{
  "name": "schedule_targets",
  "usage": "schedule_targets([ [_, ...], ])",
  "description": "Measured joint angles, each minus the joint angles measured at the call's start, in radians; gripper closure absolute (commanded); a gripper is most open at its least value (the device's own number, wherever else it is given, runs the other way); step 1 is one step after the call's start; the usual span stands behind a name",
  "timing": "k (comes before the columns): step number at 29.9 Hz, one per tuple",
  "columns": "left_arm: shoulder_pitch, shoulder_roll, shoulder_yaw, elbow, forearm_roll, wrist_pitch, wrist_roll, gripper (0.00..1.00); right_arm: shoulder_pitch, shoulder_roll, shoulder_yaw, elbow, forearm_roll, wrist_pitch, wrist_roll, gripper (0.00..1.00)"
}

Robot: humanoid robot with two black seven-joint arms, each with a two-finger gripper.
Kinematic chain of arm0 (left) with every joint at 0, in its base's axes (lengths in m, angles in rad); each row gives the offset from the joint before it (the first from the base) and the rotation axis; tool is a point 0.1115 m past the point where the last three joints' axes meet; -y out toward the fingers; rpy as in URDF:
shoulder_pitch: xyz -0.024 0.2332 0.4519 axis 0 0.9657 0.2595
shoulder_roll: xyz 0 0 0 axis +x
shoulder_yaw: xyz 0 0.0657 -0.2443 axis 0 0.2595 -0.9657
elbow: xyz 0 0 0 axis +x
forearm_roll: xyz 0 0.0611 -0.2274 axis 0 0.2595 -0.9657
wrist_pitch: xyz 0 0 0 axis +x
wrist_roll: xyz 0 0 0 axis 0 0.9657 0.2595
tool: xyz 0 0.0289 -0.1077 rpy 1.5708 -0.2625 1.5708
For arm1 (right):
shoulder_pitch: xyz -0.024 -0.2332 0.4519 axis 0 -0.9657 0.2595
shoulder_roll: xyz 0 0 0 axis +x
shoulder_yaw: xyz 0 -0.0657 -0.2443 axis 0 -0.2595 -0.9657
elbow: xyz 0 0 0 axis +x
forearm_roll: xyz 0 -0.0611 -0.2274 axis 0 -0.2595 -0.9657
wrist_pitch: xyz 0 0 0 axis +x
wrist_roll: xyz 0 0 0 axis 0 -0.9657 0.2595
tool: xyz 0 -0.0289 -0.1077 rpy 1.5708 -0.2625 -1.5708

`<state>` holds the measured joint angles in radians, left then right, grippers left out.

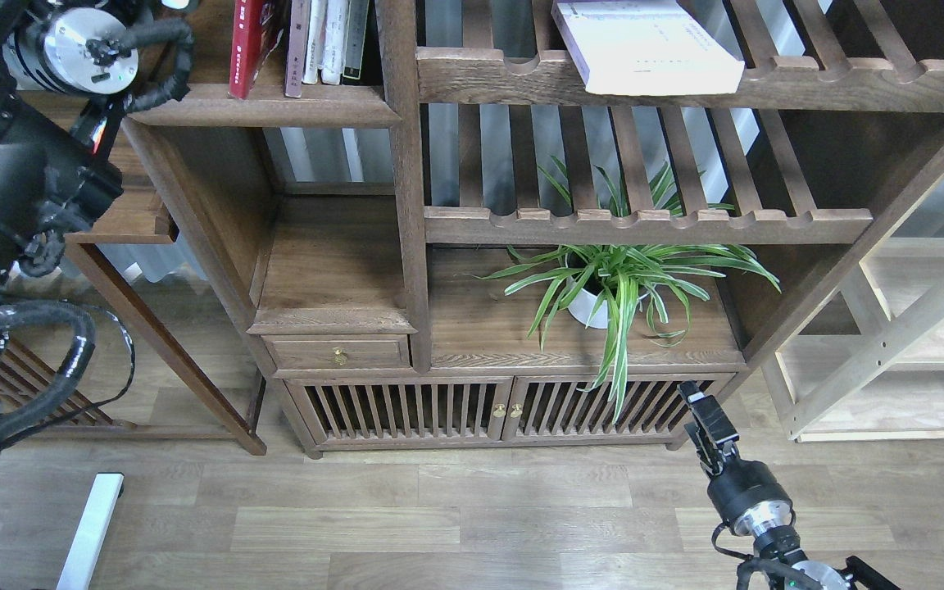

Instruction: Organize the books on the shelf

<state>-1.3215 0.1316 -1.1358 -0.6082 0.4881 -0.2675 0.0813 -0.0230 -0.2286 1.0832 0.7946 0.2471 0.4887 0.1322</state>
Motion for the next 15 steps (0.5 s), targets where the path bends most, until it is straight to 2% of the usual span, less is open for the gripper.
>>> schedule_targets([
  [7, 0.015, 0.034, -0.008, -0.1, -0.008, 0.0, -0.005, 0.39, -0.002, -0.002, -0.003, -0.001, -0.001, 0.0, -0.001, 0.0],
  [15, 0.157, 0.134, -0.009, -0.322, -0.009, -0.001, -0.004, 0.3, 0.0, -0.003, -0.001, -0.005, 0.001, 0.0, -0.001, 0.0],
])
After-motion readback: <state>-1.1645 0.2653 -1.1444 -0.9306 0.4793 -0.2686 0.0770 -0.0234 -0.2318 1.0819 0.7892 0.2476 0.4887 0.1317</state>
